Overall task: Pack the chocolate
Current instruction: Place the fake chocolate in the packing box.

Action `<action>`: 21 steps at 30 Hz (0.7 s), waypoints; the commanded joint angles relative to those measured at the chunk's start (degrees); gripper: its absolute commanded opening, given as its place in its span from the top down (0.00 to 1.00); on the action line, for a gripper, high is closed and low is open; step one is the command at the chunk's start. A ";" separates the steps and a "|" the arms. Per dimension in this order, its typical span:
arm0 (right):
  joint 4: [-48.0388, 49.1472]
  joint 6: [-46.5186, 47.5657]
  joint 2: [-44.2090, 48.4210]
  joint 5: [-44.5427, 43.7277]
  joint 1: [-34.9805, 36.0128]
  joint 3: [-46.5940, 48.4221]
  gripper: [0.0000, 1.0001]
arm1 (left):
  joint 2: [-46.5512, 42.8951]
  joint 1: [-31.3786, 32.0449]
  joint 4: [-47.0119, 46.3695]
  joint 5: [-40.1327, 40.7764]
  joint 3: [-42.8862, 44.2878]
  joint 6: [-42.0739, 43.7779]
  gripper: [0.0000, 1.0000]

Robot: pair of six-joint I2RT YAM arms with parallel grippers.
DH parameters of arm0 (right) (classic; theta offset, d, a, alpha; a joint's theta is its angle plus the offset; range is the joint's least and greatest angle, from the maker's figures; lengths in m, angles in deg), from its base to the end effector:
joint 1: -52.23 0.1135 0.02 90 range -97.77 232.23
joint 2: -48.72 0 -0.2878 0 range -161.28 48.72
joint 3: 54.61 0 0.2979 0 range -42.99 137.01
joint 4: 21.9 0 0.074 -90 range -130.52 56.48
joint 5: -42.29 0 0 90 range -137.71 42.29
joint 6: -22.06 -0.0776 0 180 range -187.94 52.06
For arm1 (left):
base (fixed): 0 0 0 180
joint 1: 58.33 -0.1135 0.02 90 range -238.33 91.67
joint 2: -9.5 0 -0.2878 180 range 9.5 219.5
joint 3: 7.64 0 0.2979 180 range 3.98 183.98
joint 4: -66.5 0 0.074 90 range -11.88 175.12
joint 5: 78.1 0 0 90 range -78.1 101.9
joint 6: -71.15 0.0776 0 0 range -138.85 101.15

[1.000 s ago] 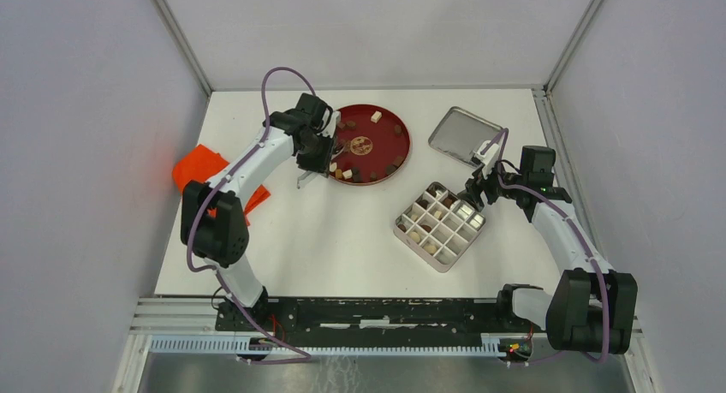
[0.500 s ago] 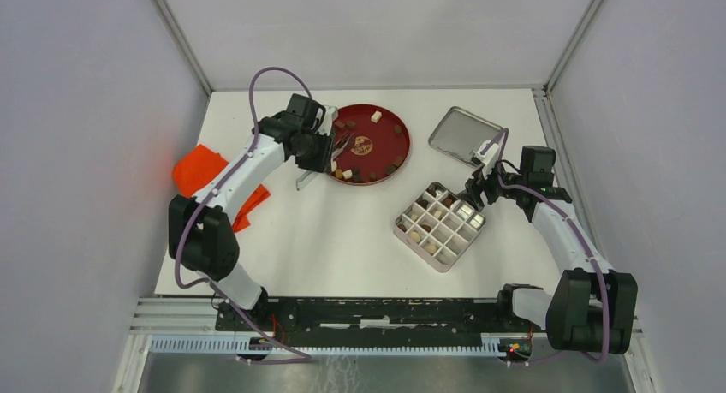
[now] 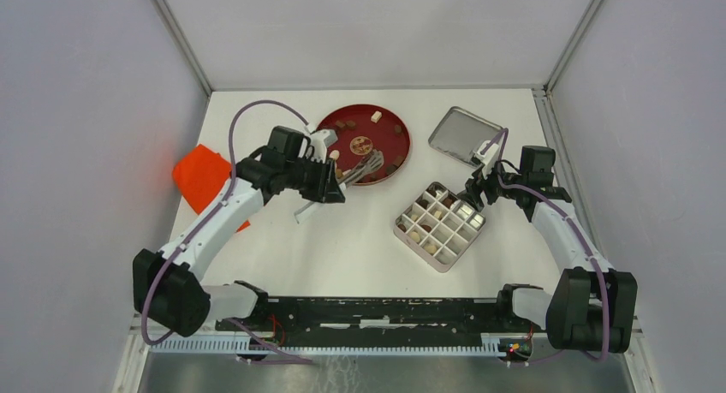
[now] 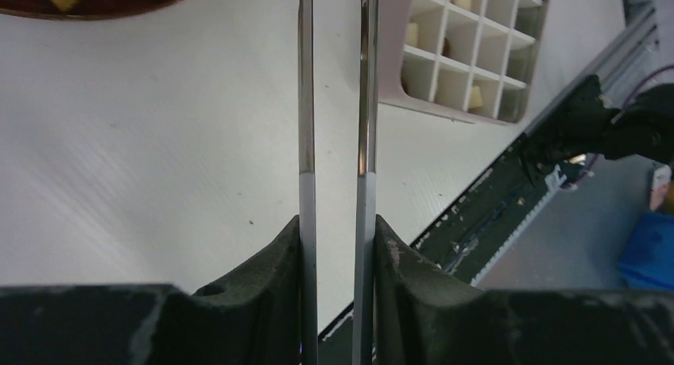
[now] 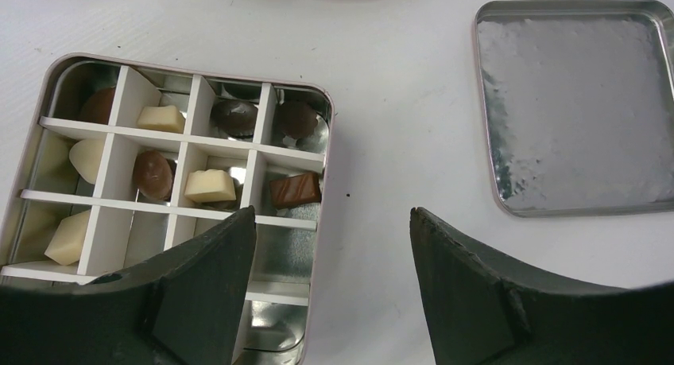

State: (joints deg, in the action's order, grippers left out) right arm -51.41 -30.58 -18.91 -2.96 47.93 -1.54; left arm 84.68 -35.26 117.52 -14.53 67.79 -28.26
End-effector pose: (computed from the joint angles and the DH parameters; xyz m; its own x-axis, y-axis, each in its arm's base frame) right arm 0.2948 0.0326 0.2150 -0.2775 -0.4113 -0.8682 -0.7795 0.6247 -0.0468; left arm 0.2947 -0.1631 0.2819 -0.8028 0.1828 -0.5676 0.4852 0.7536 -0.4435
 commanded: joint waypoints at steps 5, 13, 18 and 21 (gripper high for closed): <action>0.89 0.43 -0.87 -0.96 -0.36 2.41 0.23 | -11.45 12.25 -14.62 -7.78 -10.69 -11.58 0.98; 1.40 0.00 -0.88 -1.82 -0.88 2.25 0.23 | -13.09 27.20 -17.21 1.08 -13.99 -17.03 0.98; 1.50 -0.13 -1.00 -1.95 -1.15 2.23 0.23 | -11.98 31.33 -18.04 3.56 -14.60 -18.93 0.98; 1.41 -0.12 -1.14 -1.86 -1.16 2.25 0.23 | -9.24 34.38 -18.13 5.86 -13.91 -19.36 0.98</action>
State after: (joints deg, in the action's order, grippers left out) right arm -51.17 -30.62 -19.65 -4.49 47.06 -1.51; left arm 73.22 -4.05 104.03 -12.09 53.00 -43.96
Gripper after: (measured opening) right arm 0.768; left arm 0.381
